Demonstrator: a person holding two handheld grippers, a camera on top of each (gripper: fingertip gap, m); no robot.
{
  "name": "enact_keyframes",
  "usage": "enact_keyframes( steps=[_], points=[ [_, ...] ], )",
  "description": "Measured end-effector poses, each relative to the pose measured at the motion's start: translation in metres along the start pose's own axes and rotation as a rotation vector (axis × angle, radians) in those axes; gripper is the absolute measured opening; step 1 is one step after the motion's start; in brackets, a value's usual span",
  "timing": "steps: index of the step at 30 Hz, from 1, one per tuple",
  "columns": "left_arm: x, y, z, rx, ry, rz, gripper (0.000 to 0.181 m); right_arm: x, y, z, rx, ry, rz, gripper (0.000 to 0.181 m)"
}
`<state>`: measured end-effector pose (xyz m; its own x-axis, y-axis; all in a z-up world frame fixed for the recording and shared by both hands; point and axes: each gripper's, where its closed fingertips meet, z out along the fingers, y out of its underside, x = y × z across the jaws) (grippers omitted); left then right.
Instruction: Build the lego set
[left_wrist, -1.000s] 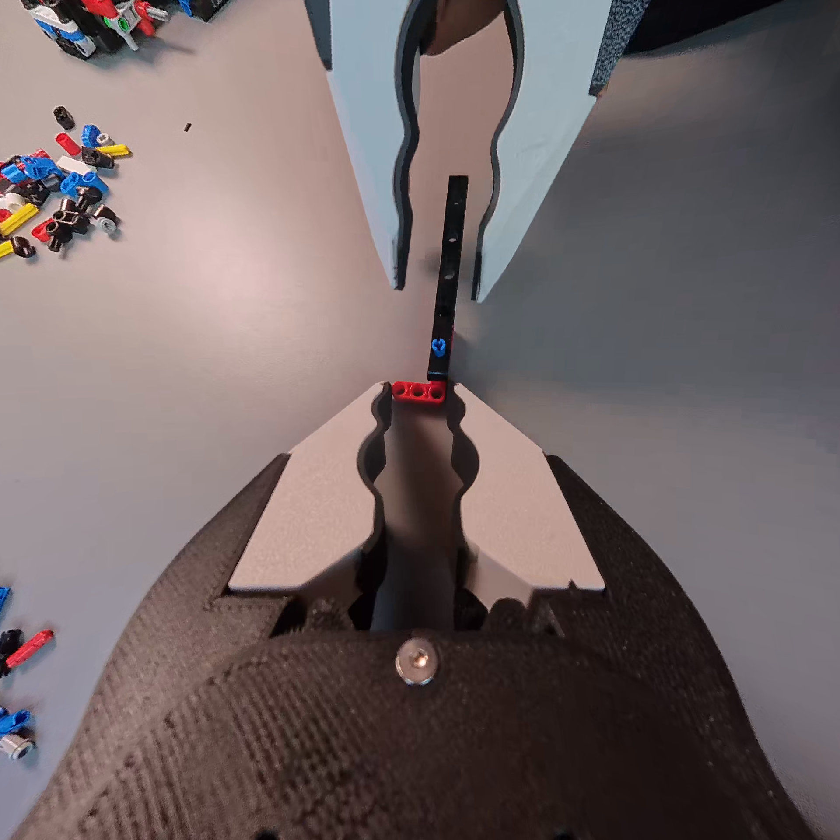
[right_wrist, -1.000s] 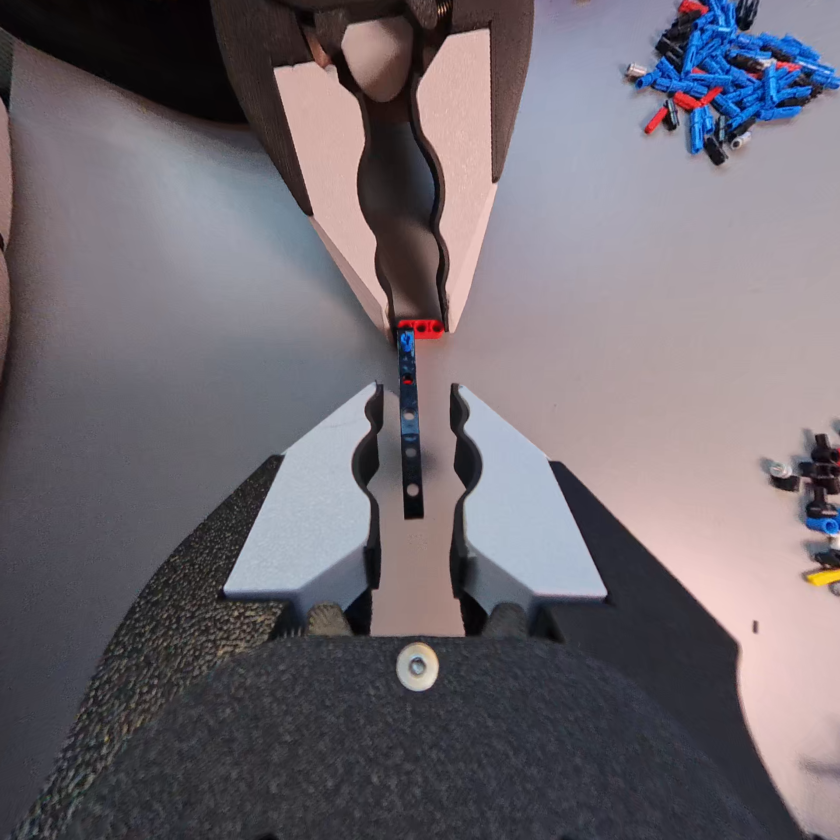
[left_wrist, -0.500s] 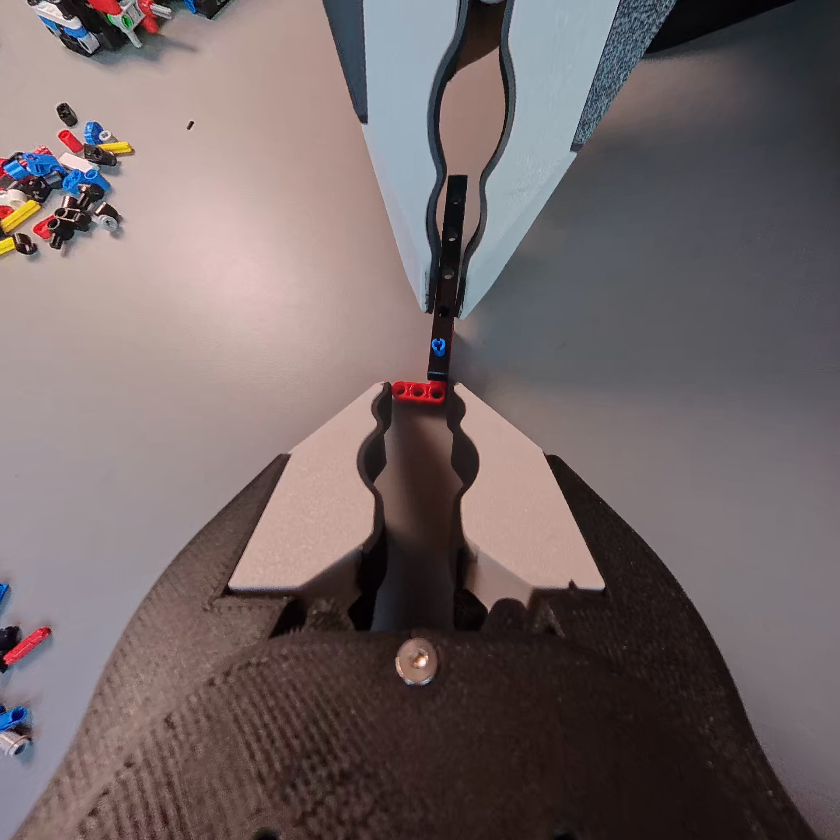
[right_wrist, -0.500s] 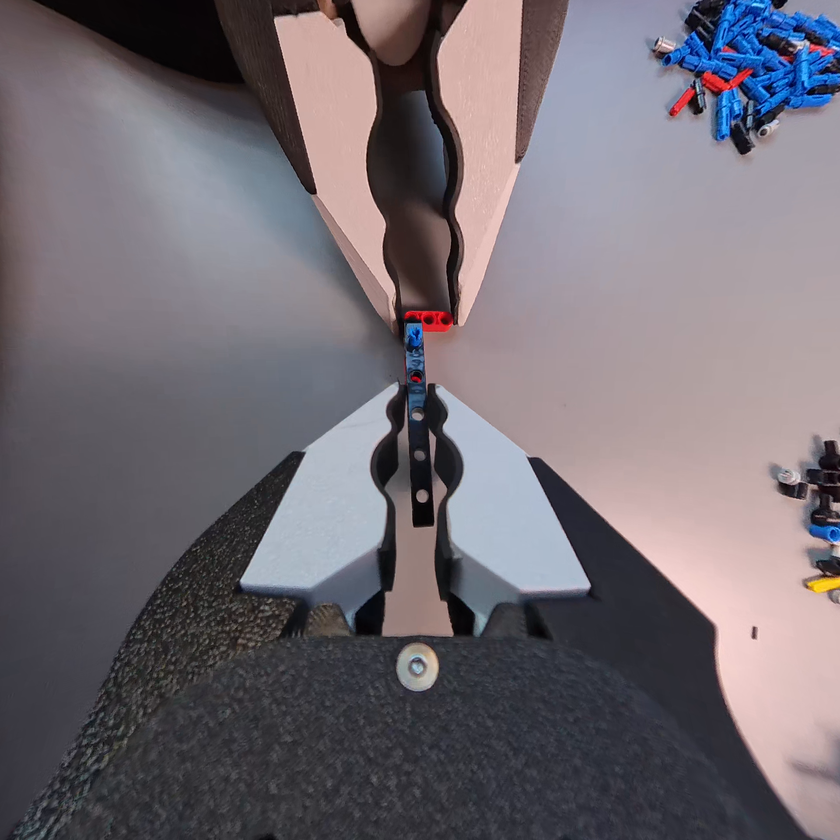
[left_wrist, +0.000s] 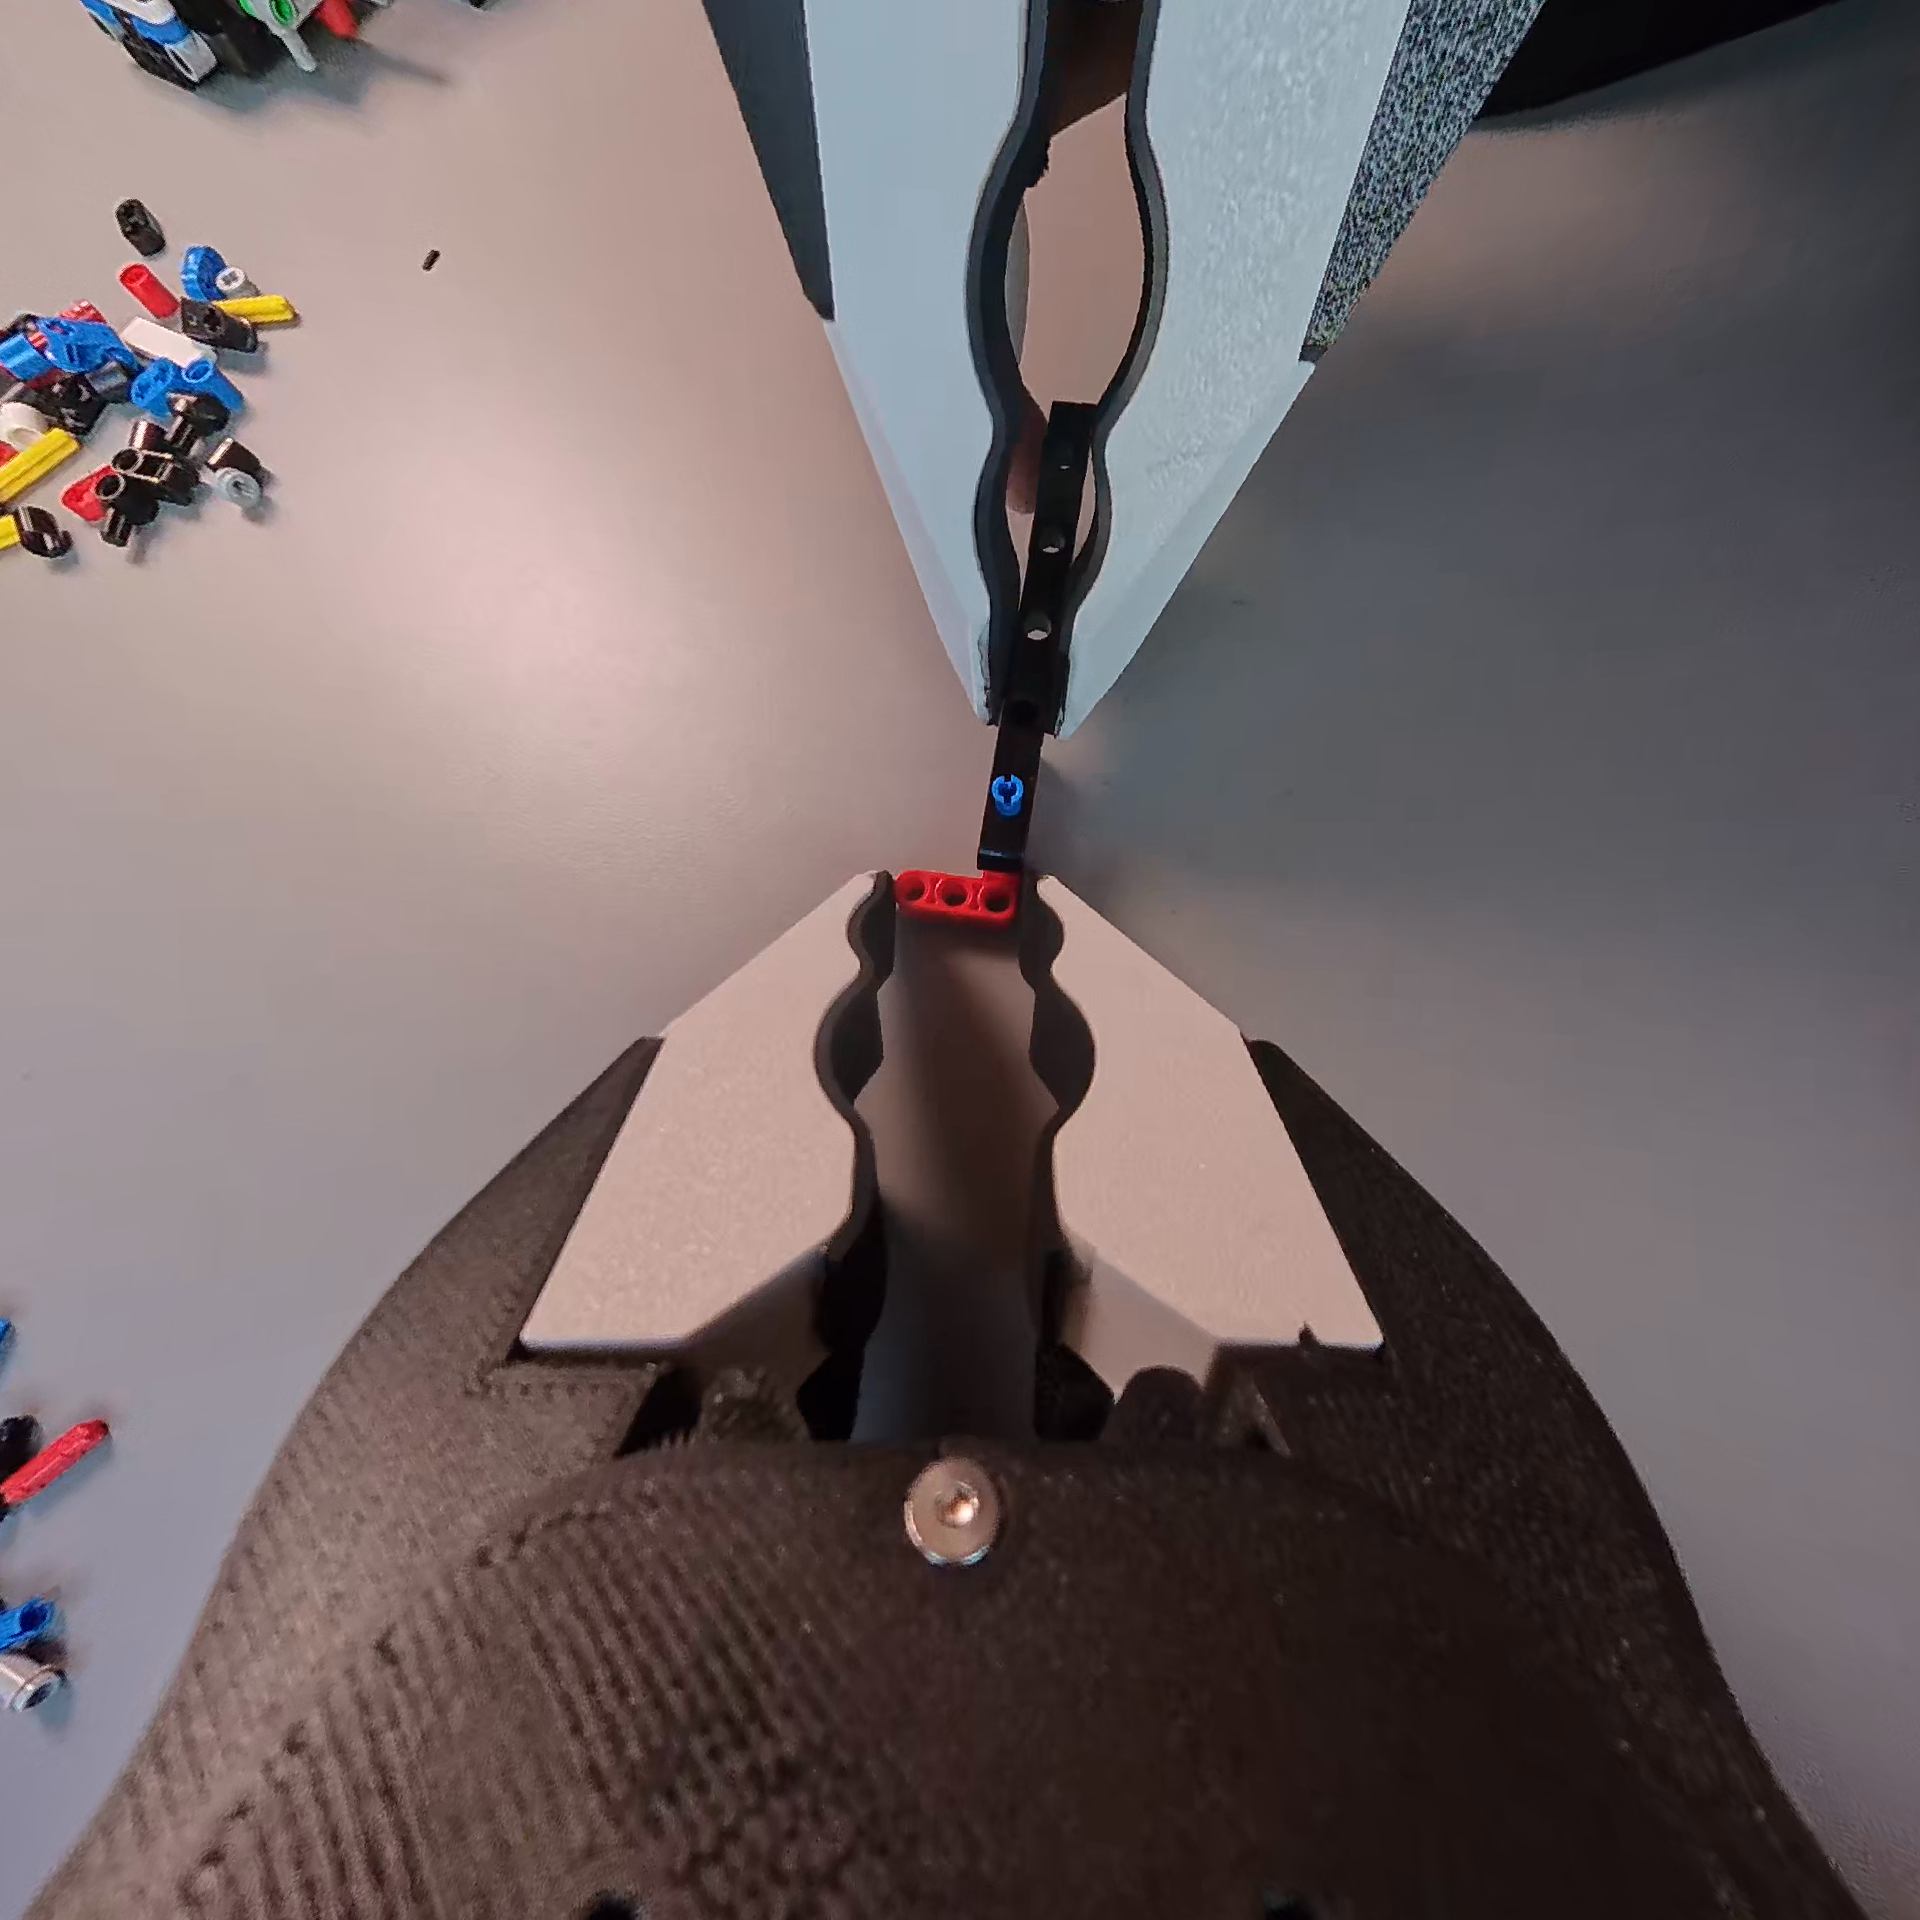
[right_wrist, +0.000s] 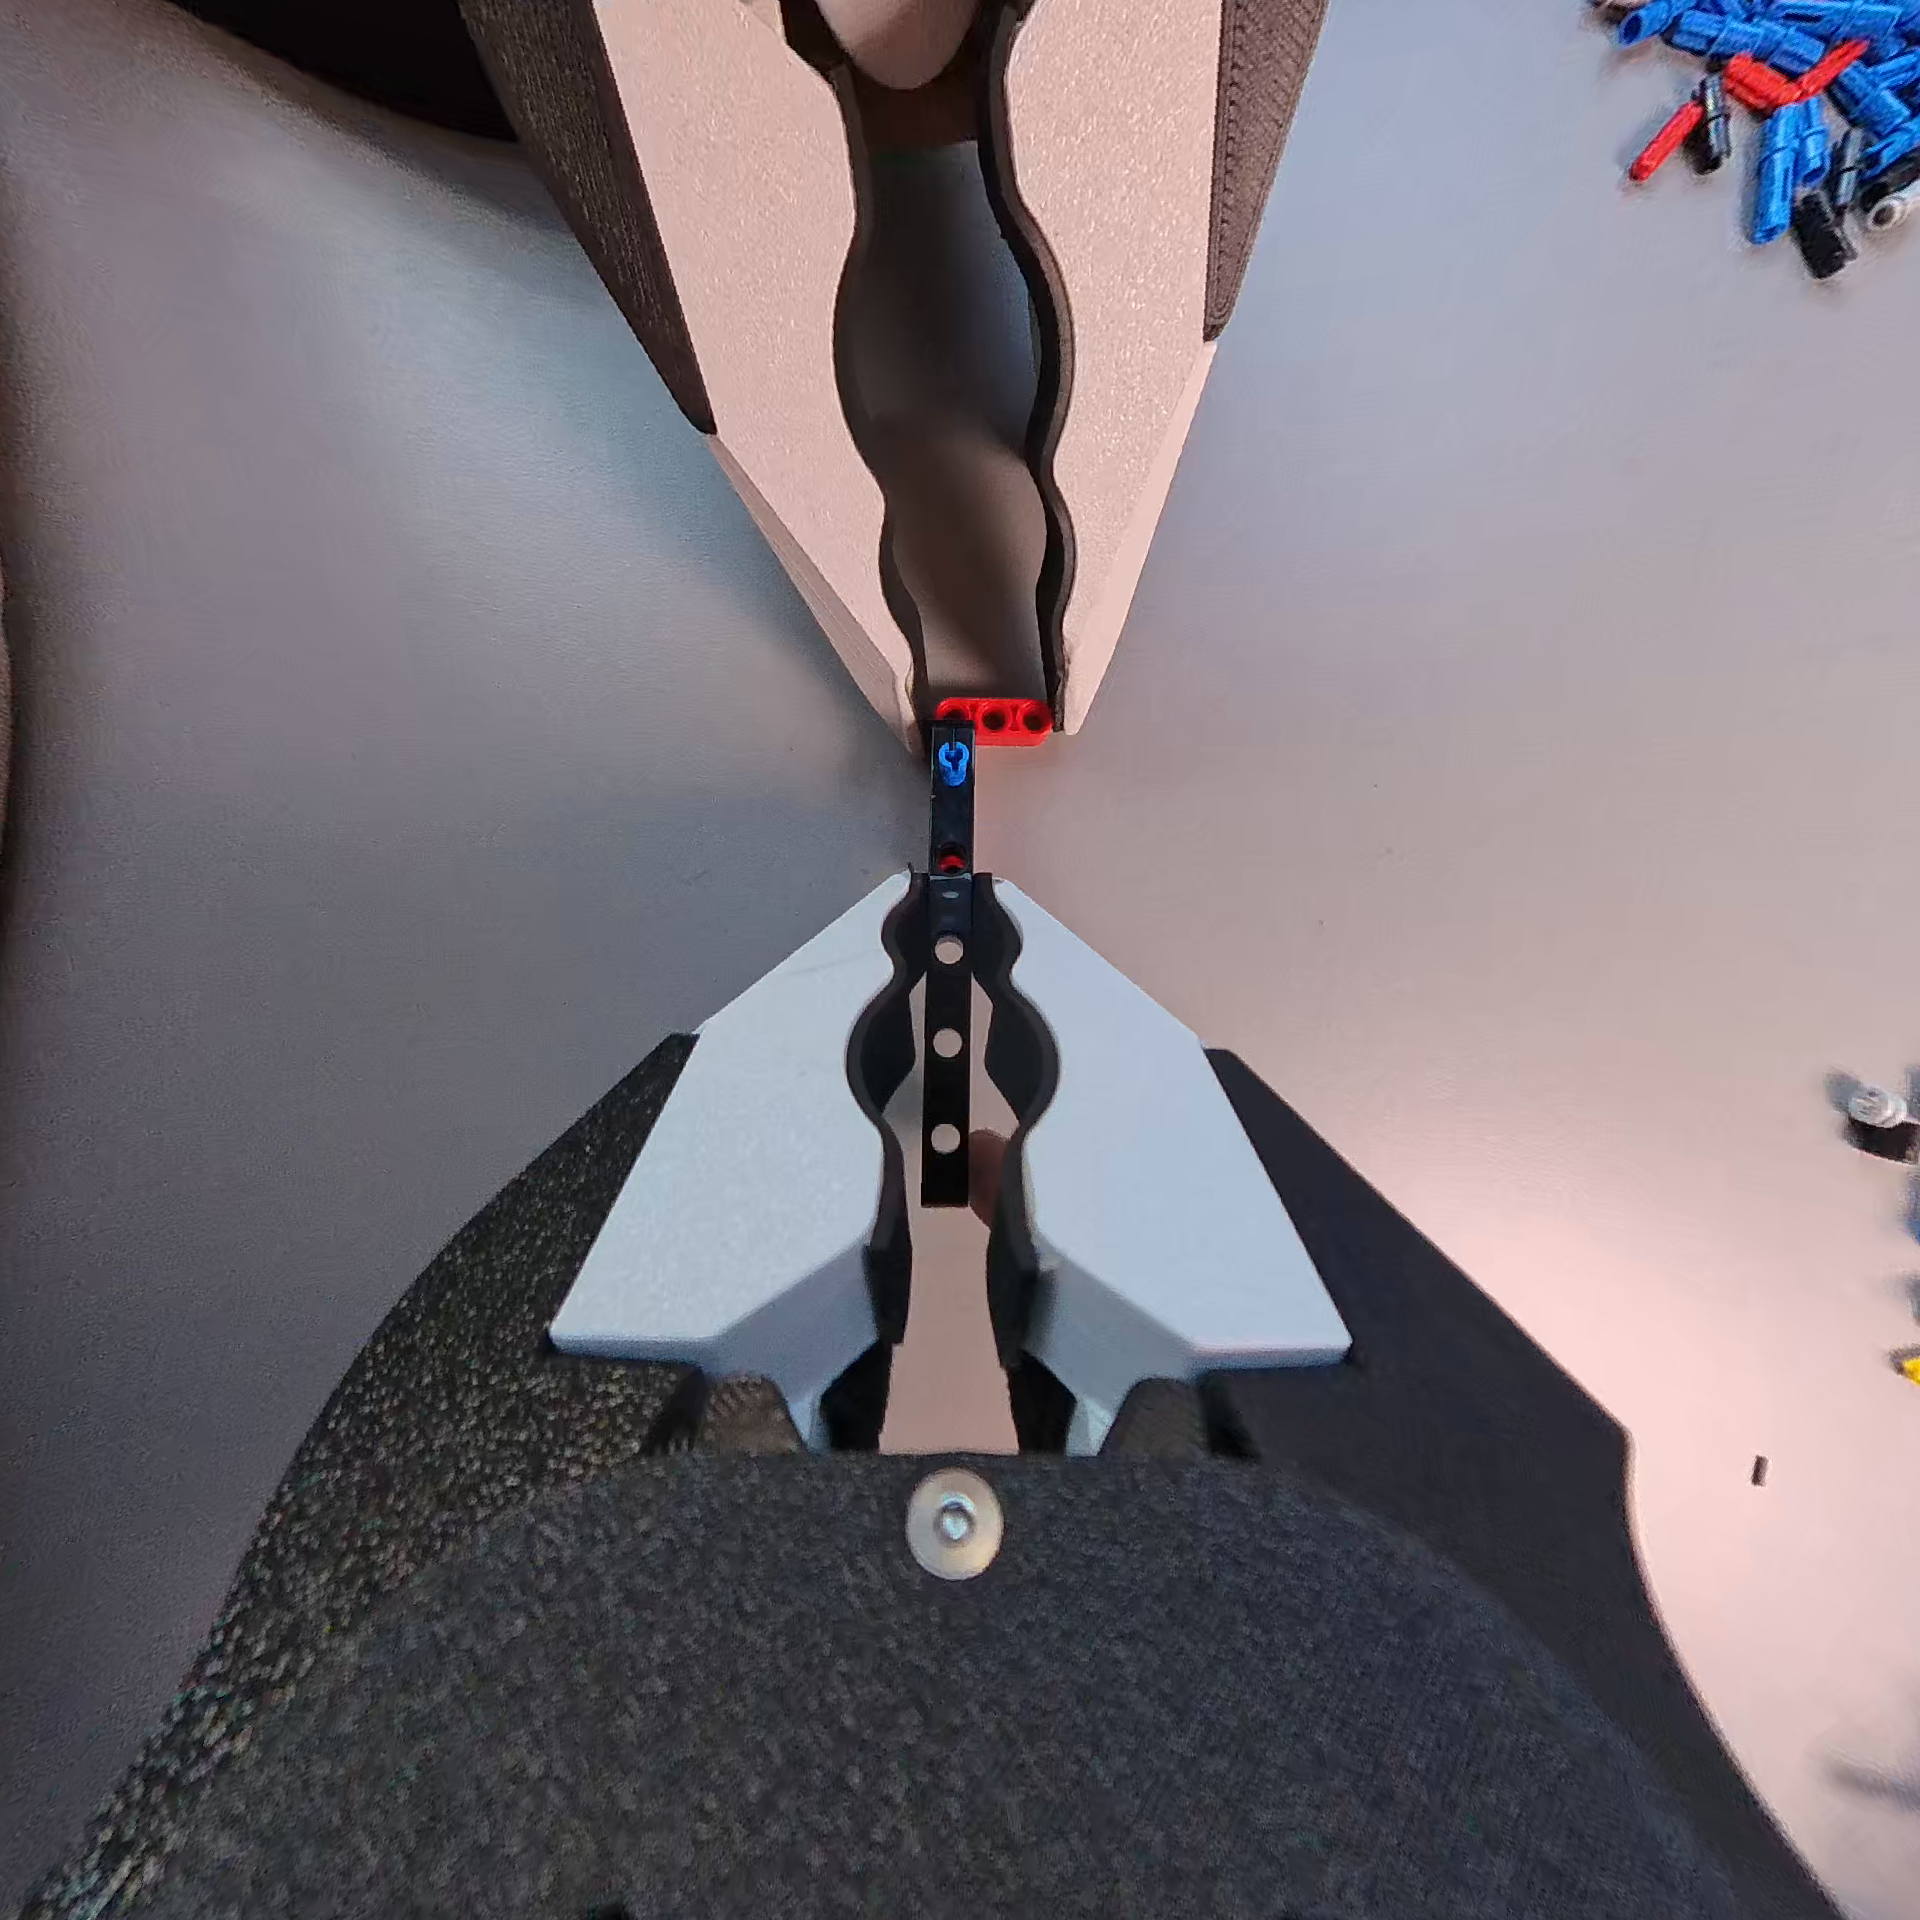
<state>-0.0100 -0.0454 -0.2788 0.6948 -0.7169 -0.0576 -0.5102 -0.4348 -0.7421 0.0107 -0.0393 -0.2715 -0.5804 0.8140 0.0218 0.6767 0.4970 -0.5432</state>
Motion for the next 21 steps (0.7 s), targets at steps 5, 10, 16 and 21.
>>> enact_keyframes(
  steps=[5, 10, 16, 21],
  points=[
    [0.001, 0.0007, -0.0006, -0.007, 0.001, -0.007, 0.023, -0.0009, -0.0013, -0.0001, 0.043, -0.006, 0.001, 0.006],
    [0.0014, 0.0008, -0.0008, -0.009, -0.008, -0.012, 0.023, -0.001, -0.0006, 0.0001, 0.11, 0.025, -0.01, 0.006],
    [0.0022, 0.0009, -0.0009, -0.015, -0.02, -0.025, 0.023, -0.0007, 0.006, -0.0009, 0.131, 0.044, 0.032, 0.007],
    [0.0025, 0.0007, -0.0008, -0.014, -0.017, -0.039, 0.023, -0.0022, 0.0043, 0.0002, 0.151, 0.046, -0.009, 0.006]
  ],
)
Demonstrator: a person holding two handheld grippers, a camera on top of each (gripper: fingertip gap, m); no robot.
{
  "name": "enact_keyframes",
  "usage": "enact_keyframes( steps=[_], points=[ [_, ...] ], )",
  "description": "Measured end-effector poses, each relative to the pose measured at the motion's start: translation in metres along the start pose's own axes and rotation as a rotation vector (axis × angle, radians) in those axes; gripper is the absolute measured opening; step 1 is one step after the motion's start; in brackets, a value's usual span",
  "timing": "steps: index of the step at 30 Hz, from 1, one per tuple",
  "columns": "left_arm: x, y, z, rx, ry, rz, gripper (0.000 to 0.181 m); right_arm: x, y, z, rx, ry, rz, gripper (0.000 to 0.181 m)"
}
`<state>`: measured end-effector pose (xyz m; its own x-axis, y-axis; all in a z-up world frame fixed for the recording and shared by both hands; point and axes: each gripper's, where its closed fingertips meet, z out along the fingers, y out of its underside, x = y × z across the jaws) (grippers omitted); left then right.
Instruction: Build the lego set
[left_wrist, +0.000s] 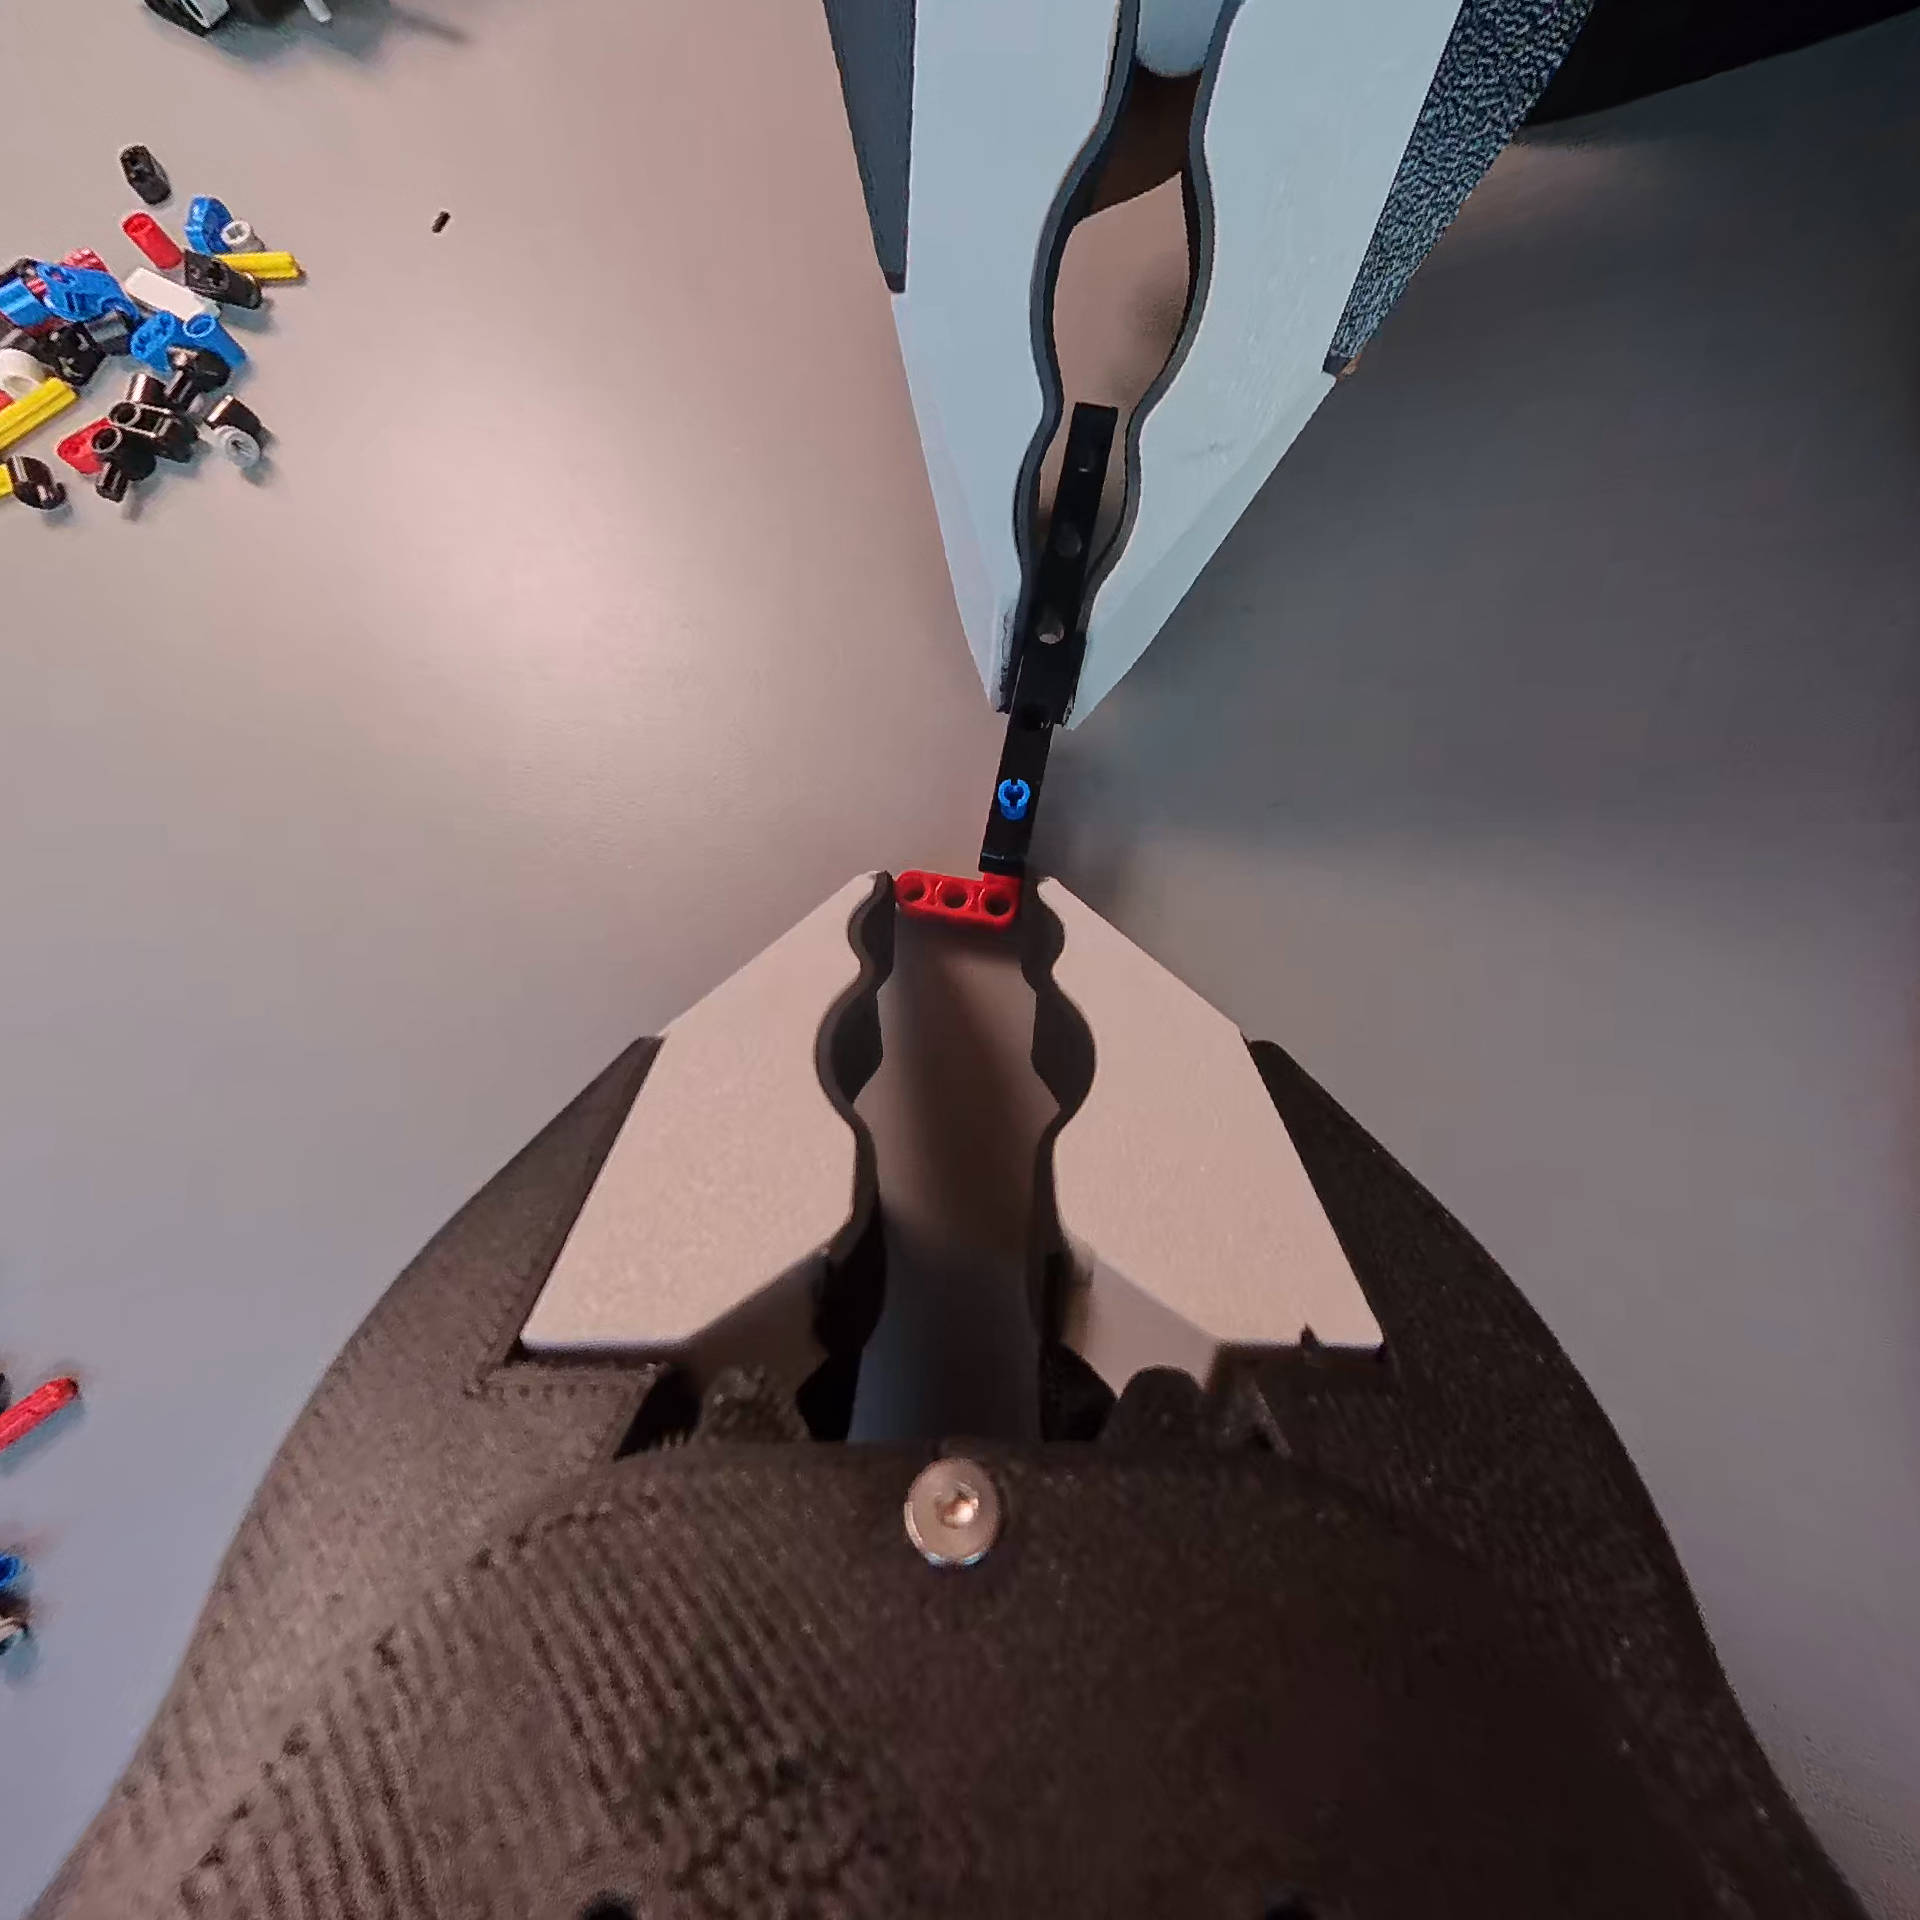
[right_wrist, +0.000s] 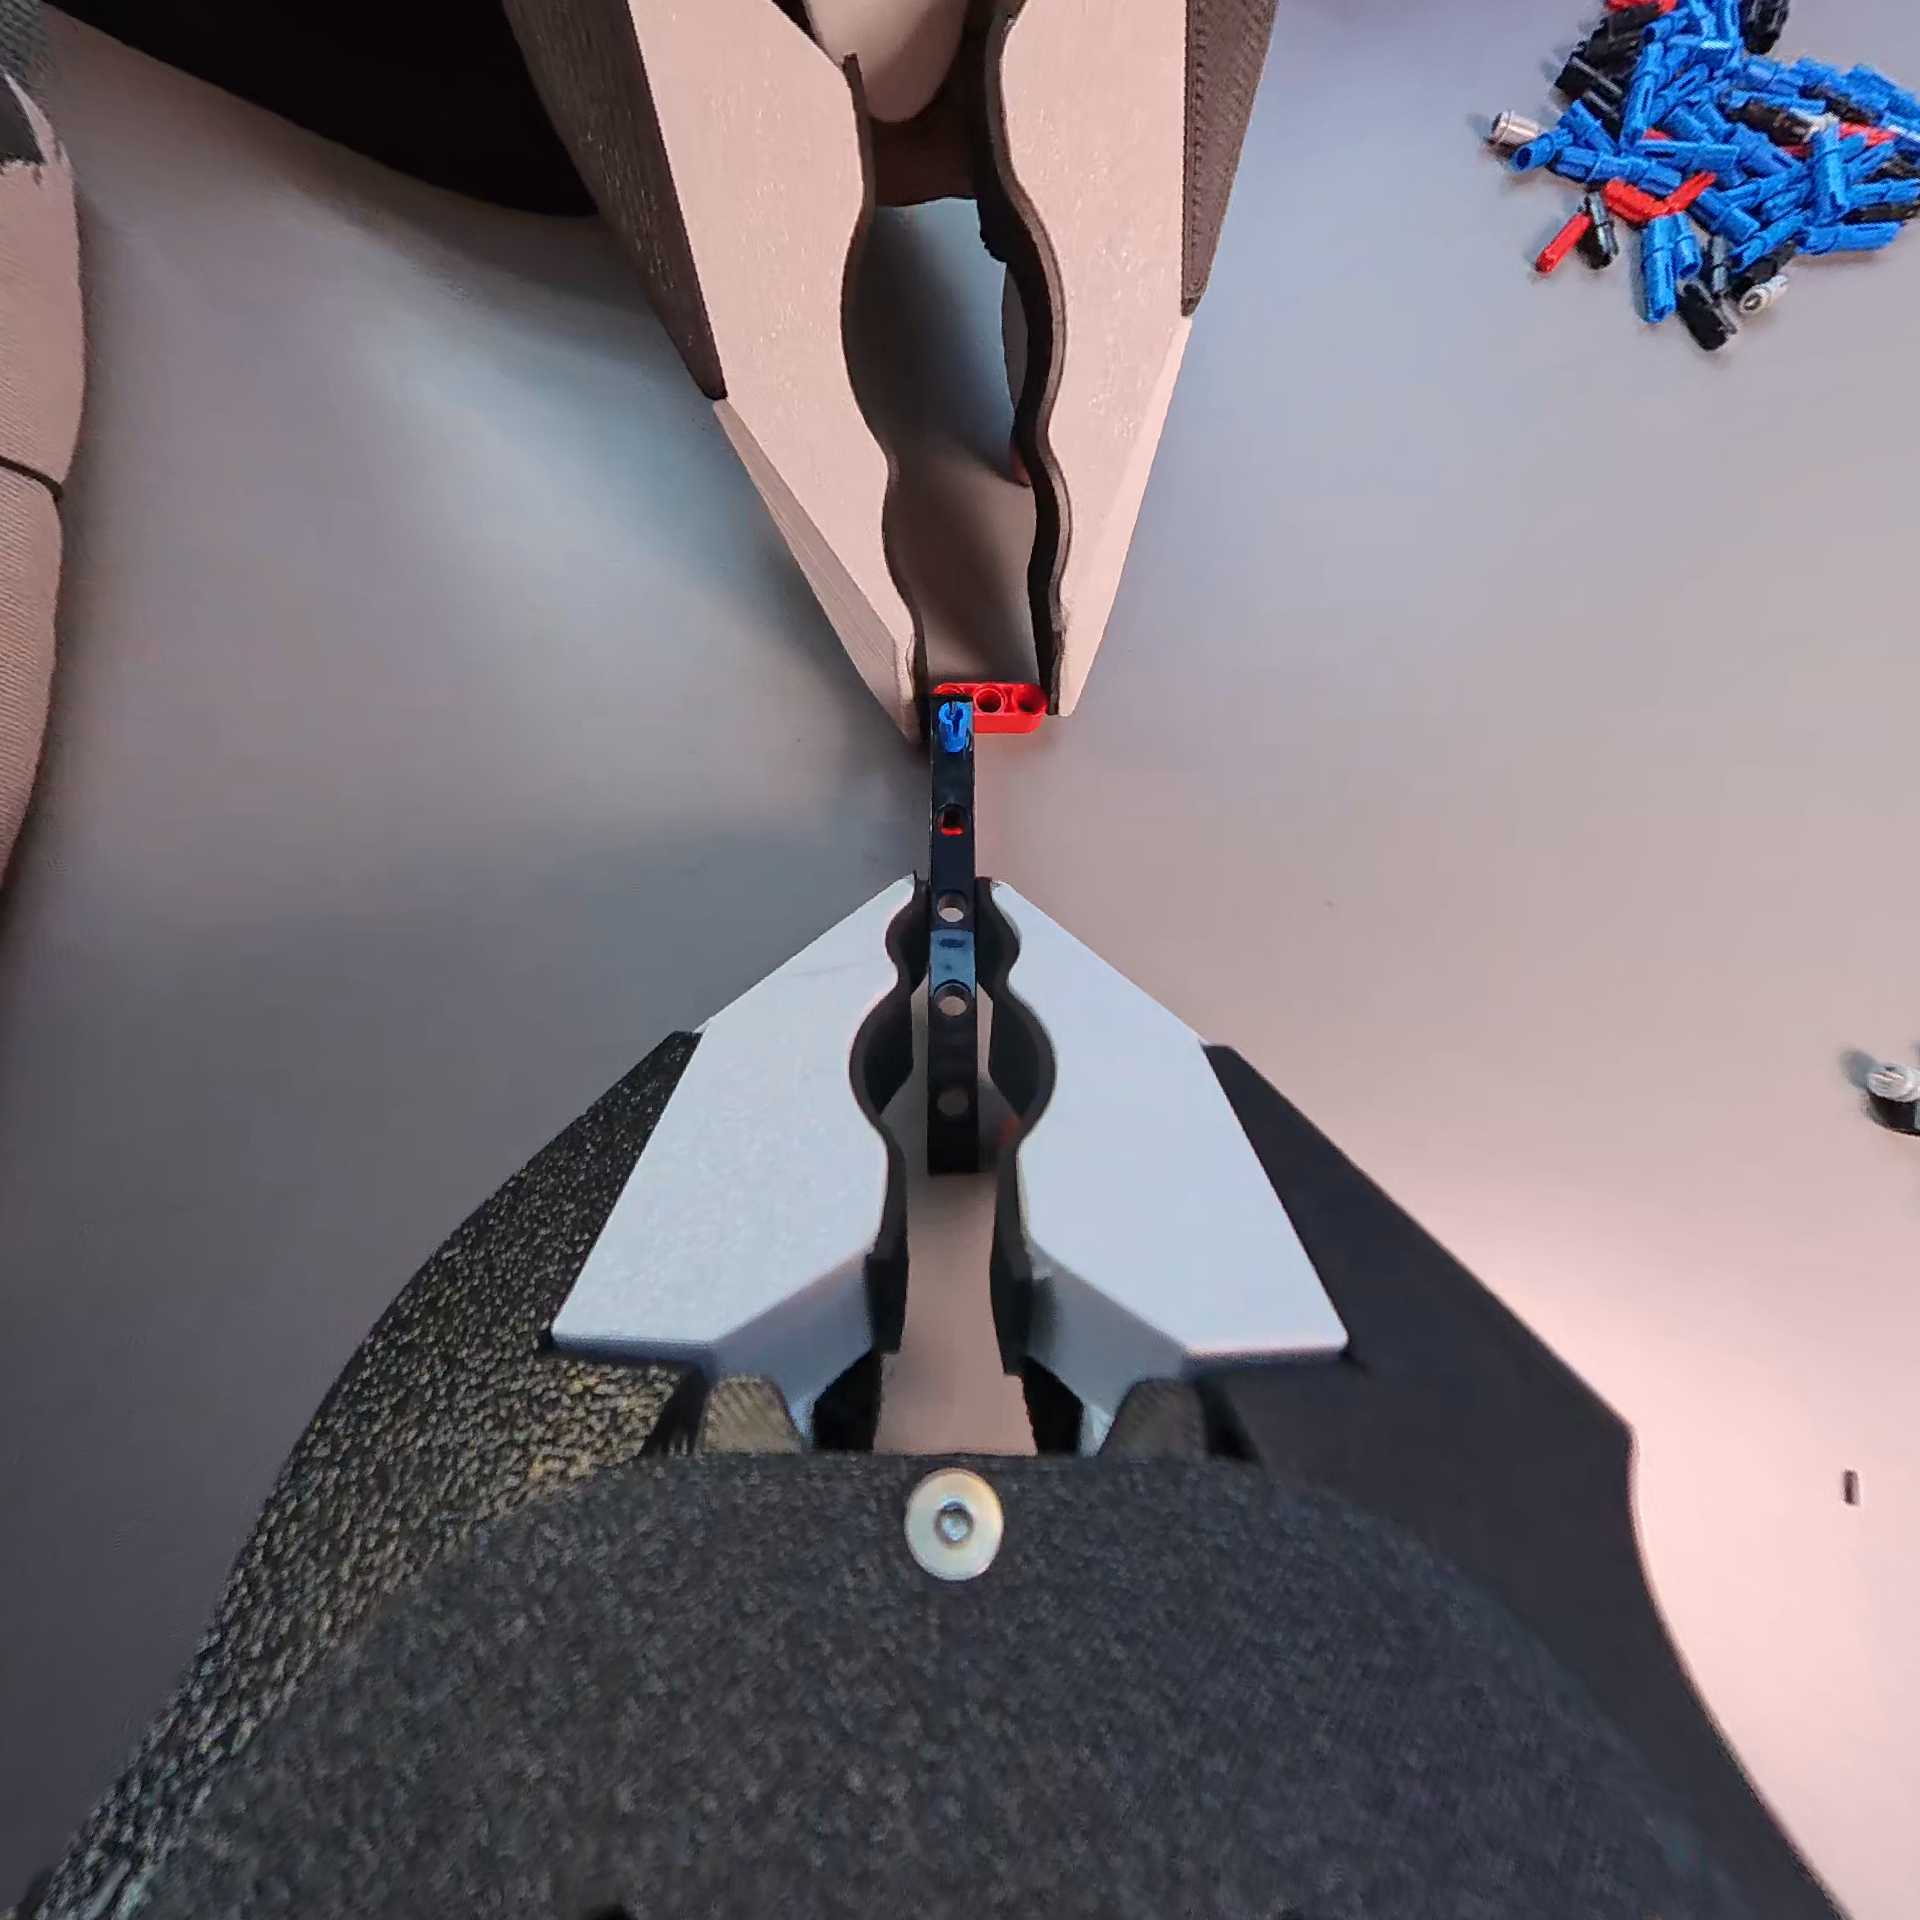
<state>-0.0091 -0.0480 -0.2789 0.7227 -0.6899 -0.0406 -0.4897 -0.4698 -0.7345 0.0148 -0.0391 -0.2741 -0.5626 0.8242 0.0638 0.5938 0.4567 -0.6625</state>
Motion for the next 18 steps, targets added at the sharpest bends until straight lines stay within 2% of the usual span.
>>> enact_keyframes(
  steps=[6, 9, 12, 16, 18],
  points=[
    [0.002, 0.001, -0.001, 0.012, 0.036, 0.015, 0.023, -0.002, -0.001, 0.0, 0.007, -0.05, -0.009, 0.006],
    [0.002, 0.002, -0.003, 0.015, 0.057, 0.022, 0.032, 0.0, -0.009, -0.002, 0.02, -0.054, -0.022, 0.016],
    [0.005, -0.003, -0.007, 0.063, 0.085, 0.028, 0.03, -0.002, -0.016, -0.001, 0.026, -0.068, -0.038, 0.019],
    [0.008, -0.005, -0.004, 0.078, 0.088, 0.05, 0.026, -0.003, -0.023, 0.007, 0.025, -0.052, -0.057, 0.018],
    [0.009, -0.006, -0.002, 0.084, 0.081, 0.068, 0.024, -0.003, -0.023, 0.012, 0.014, -0.047, -0.073, 0.008]
  ],
)
